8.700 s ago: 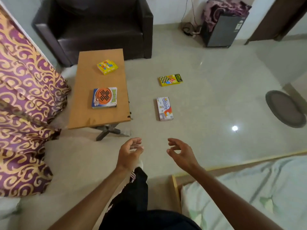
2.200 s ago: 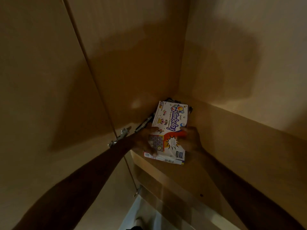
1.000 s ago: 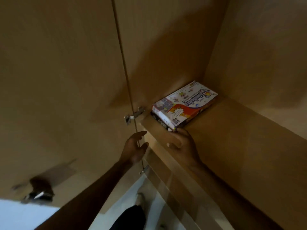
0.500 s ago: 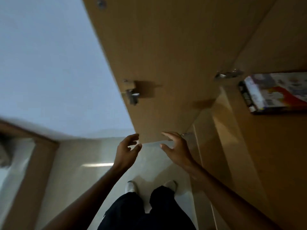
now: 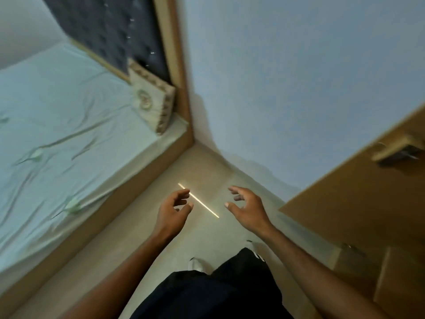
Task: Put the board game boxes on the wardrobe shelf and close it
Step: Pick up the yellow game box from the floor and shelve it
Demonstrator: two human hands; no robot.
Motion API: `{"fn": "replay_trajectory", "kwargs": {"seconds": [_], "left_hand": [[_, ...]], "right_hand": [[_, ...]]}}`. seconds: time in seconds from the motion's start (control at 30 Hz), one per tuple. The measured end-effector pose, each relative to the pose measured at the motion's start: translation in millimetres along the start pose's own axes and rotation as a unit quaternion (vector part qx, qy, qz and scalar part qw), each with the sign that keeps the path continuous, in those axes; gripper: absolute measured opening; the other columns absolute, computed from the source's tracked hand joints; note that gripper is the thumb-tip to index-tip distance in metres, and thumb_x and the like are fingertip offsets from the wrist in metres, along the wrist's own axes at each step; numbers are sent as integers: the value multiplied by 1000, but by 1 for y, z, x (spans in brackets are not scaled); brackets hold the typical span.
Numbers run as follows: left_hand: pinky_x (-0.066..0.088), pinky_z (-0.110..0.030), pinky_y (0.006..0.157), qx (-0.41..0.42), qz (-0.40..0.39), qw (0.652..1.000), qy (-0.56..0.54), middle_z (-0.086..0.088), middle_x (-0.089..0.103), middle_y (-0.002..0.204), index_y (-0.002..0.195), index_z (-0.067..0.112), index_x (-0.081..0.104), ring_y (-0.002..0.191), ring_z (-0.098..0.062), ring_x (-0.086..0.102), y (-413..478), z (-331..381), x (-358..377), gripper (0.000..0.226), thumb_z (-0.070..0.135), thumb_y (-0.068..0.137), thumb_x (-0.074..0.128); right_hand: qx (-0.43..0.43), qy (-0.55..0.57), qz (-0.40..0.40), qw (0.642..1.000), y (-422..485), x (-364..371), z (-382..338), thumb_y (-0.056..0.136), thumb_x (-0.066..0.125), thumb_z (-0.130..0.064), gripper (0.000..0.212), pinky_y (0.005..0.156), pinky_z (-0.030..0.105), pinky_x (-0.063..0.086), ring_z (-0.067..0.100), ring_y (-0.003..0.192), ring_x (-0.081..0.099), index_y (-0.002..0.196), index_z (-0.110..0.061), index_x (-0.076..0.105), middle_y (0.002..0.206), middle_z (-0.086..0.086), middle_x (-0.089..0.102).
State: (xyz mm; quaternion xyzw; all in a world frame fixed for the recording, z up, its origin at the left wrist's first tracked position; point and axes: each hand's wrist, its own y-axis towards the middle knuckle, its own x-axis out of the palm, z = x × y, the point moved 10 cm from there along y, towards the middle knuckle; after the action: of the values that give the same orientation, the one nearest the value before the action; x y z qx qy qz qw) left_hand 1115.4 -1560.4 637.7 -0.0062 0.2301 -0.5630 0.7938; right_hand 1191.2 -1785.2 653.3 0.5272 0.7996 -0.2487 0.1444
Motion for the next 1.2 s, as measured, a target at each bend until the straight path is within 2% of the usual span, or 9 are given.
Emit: {"fn": "replay_trajectory", "kwargs": {"seconds": [0.23, 0.37, 0.5, 0.63, 0.7, 0.77, 1.0, 1.13, 1.2], "left_hand": [[53, -23, 82, -68, 214, 973, -62, 7, 66, 108, 120, 21, 62, 98, -8, 63, -43, -79, -189, 35, 11, 87, 67], [54, -25, 85, -110, 331, 930, -114, 7, 68, 108, 119, 21, 63, 98, -9, 64, -78, -126, -290, 35, 10, 86, 67], [52, -18, 80, -143, 414, 889, -132, 9, 67, 109, 121, 20, 62, 98, -4, 64, -114, -169, -378, 36, 10, 87, 67], [53, -23, 85, -187, 493, 831, -174, 6, 67, 111, 120, 21, 63, 100, -6, 63, -161, -211, -453, 35, 9, 87, 67], [51, -17, 82, -203, 529, 802, -186, 7, 68, 111, 119, 22, 64, 100, -5, 63, -186, -227, -486, 35, 10, 86, 67], [49, -11, 78, -213, 575, 767, -192, 9, 68, 110, 119, 22, 64, 100, -4, 63, -216, -243, -522, 35, 10, 86, 66], [53, -20, 82, -229, 694, 637, -244, 10, 67, 109, 118, 24, 63, 101, -5, 63, -320, -305, -611, 33, 13, 87, 65], [52, -19, 81, -236, 752, 565, -245, 8, 68, 108, 117, 24, 64, 98, -8, 63, -405, -367, -668, 33, 12, 86, 66], [51, -20, 81, -235, 759, 556, -244, 8, 68, 107, 116, 24, 64, 97, -8, 63, -425, -381, -687, 33, 11, 86, 66]], "right_hand": [[-126, -68, -188, 972, 43, 190, -130, 79, 73, -25, 45, 86, 26, 53, 2, 95, 61, 122, -31, 61, 112, -8, 63], [-181, -104, -291, 933, 53, 306, -198, 81, 71, -29, 45, 84, 26, 53, 1, 97, 61, 124, -31, 60, 112, -10, 64], [-238, -112, -363, 894, 49, 418, -264, 81, 71, -28, 44, 81, 24, 52, 2, 95, 62, 124, -28, 61, 111, -9, 66], [-277, -120, -447, 842, 22, 533, -329, 83, 70, -26, 46, 84, 25, 53, 5, 95, 62, 127, -24, 58, 110, -6, 65], [-297, -124, -484, 814, 1, 587, -360, 84, 70, -25, 47, 80, 19, 51, 4, 95, 62, 129, -23, 57, 111, -6, 64], [-319, -125, -518, 784, -22, 643, -388, 83, 70, -24, 47, 80, 21, 53, 2, 93, 61, 129, -22, 56, 111, -6, 64], [-366, -135, -613, 687, -125, 802, -457, 82, 72, -27, 48, 81, 27, 55, 4, 93, 64, 127, -26, 58, 108, -9, 65], [-411, -164, -649, 618, -216, 911, -484, 82, 71, -28, 46, 80, 20, 52, 0, 92, 64, 127, -28, 58, 108, -10, 66], [-422, -167, -655, 604, -236, 934, -496, 83, 71, -27, 46, 82, 23, 54, 0, 93, 63, 127, -27, 58, 109, -10, 65]]}}
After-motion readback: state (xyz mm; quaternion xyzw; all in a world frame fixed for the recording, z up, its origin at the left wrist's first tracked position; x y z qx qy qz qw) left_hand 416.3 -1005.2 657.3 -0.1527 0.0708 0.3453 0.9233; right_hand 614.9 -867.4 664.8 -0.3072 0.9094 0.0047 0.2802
